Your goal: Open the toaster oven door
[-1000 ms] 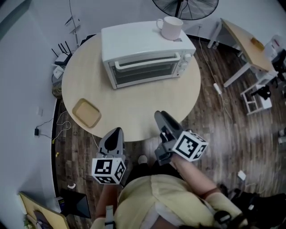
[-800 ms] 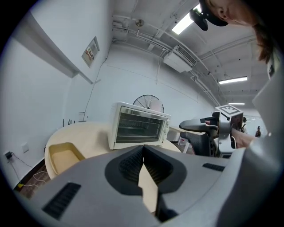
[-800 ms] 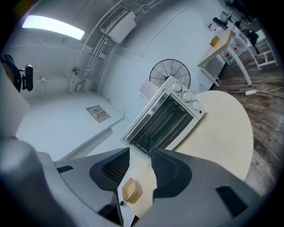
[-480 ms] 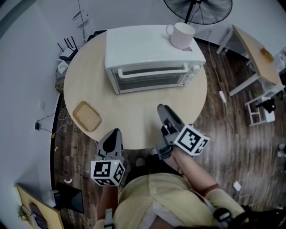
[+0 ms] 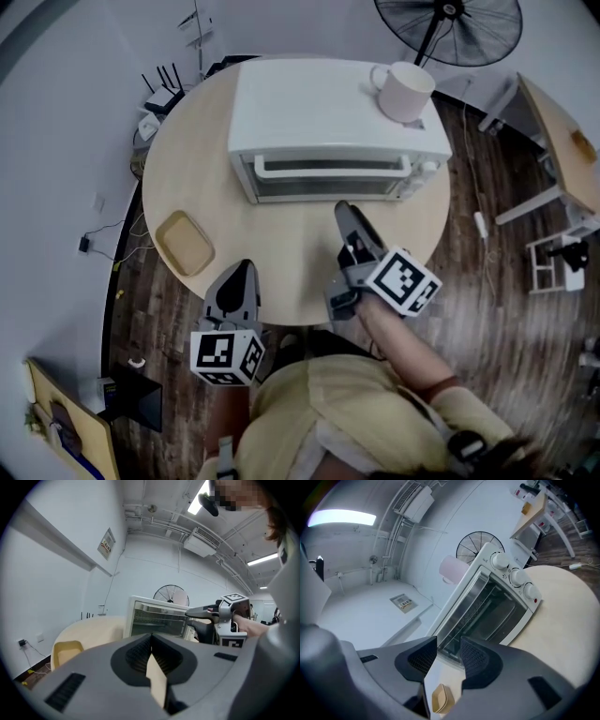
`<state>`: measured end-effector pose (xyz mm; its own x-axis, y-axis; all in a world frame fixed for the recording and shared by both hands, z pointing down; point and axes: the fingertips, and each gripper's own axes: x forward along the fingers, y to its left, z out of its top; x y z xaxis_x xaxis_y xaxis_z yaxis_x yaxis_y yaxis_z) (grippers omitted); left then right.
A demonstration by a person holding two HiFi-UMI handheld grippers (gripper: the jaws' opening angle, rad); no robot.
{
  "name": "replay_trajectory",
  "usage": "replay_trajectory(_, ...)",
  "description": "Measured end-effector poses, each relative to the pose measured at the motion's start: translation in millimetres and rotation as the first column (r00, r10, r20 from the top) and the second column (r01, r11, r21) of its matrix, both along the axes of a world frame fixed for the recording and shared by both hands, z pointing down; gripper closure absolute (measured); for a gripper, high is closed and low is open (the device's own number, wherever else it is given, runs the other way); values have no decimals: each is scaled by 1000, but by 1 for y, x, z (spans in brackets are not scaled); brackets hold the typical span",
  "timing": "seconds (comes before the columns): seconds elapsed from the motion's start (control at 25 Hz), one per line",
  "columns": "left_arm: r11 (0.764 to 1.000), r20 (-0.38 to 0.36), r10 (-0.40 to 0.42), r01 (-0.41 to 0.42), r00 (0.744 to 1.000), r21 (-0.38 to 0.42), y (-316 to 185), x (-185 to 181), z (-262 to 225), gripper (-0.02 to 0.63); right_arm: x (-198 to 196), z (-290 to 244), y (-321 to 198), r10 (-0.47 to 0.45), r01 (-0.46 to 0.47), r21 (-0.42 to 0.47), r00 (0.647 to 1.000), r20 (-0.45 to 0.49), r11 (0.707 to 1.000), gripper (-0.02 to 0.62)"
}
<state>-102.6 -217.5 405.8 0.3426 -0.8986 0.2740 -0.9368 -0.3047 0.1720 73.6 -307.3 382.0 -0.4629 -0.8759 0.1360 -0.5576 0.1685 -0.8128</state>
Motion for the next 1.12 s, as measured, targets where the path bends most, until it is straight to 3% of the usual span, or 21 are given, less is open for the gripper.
replay_trajectory(0.28, 998, 13, -52, 53, 999, -21, -15, -4, 6, 603, -5, -1, -27, -15, 15, -5, 998, 63, 1000, 459)
replay_trajectory(0.56, 996, 17, -76, 77, 997, -34, -29, -2, 10, 603, -14, -10, -45, -42, 43, -3, 980, 194, 999, 459)
replay_trajectory(1.12, 994, 26, -99, 100, 995, -45, -44, -6, 12, 604, -19, -11, -65, -41, 50, -35, 974, 223, 998, 454)
